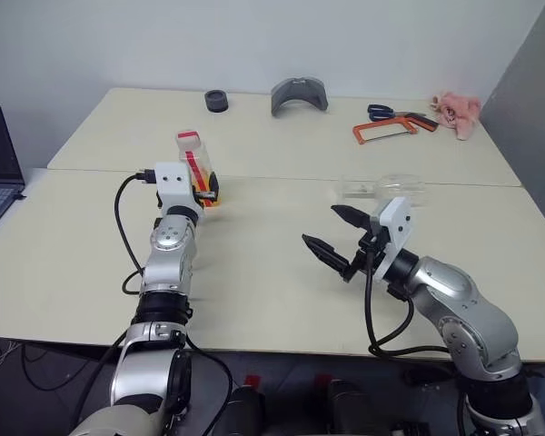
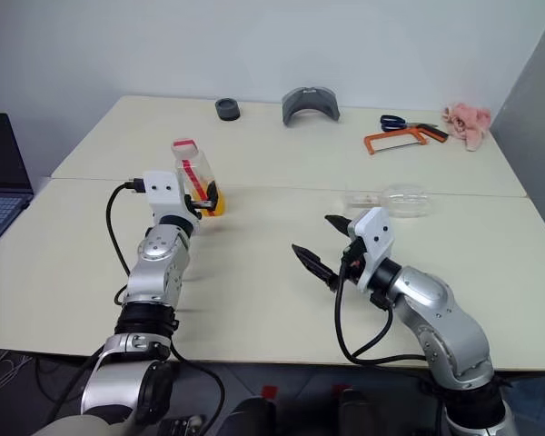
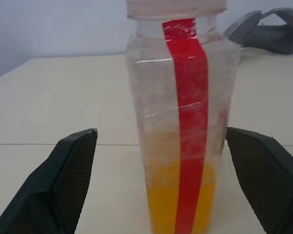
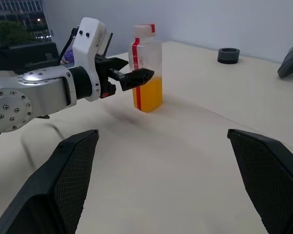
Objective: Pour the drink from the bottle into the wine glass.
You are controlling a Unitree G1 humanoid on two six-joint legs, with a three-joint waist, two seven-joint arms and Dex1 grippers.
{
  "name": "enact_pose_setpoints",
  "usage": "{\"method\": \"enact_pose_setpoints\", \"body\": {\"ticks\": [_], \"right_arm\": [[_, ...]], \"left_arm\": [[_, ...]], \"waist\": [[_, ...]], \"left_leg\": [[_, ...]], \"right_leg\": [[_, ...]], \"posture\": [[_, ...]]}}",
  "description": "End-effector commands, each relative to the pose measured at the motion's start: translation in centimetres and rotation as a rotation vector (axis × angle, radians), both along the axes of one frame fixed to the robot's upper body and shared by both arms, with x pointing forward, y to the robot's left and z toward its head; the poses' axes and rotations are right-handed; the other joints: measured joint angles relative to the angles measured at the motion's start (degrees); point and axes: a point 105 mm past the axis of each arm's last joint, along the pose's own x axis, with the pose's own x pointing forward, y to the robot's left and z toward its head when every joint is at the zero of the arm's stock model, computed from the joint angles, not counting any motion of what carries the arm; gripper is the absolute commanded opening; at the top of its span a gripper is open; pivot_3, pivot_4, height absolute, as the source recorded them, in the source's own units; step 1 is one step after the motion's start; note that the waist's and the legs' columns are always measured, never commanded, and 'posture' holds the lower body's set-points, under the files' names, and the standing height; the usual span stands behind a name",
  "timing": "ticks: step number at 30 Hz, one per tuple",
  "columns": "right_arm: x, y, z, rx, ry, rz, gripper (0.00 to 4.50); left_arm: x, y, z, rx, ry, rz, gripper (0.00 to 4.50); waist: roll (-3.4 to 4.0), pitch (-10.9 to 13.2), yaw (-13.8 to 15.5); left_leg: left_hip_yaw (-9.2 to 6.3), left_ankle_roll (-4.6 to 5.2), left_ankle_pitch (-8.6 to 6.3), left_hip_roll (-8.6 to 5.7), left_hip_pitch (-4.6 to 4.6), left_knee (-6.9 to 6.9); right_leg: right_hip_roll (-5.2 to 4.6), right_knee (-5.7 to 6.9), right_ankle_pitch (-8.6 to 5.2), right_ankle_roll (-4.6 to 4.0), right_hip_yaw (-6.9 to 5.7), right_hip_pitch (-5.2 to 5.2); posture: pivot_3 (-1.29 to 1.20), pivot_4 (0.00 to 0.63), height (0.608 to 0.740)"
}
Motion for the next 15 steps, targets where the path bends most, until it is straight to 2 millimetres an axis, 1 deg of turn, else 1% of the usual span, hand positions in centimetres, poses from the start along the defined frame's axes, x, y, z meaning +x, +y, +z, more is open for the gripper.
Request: {"method": "enact_pose_setpoints", "body": {"ticks": [1,7,12,15], "right_arm": [[-0.1,0.6,0.8,-0.005,-0.034,0.032,4.5],[0.1,1.3,1.8,-0.009,-0.059,0.059,4.5],[0.3,1.5,1.9,-0.023,-0.067,0.066,4.5],[0.2,1.7,2.3,0.002,-0.075,0.079,4.5]], "left_arm": [[0.4,0.0,2.6,0.015,-0.081,0.007,4.46],[1.1,-0.2,3.4,0.033,-0.089,-0.001,4.46],[1.7,-0.1,4.2,0.022,-0.097,0.005,4.46],[1.9,-0.2,4.6,0.002,-0.11,0.002,4.46]], "waist": [[0.0,0.0,0.0],[0.0,0.0,-0.03],[0.0,0.0,0.0],[0.0,0.0,0.0]], "left_leg": [[0.0,0.0,0.0,0.0,-0.01,0.0],[0.01,-0.01,0.01,-0.01,-0.01,0.0],[-0.01,-0.01,0.0,-0.01,-0.03,0.0],[-0.02,-0.01,0.01,-0.01,-0.06,0.01]], "right_leg": [[-0.01,0.0,0.0,0.0,0.0,0.0],[-0.01,0.0,0.0,0.0,0.0,-0.02],[-0.01,0.0,0.0,0.0,-0.02,-0.03],[-0.04,-0.01,0.0,0.0,-0.03,-0.03]], "posture": [[0.0,0.15,0.74],[0.0,0.15,0.74],[0.0,0.15,0.74],[0.0,0.15,0.74]]}}
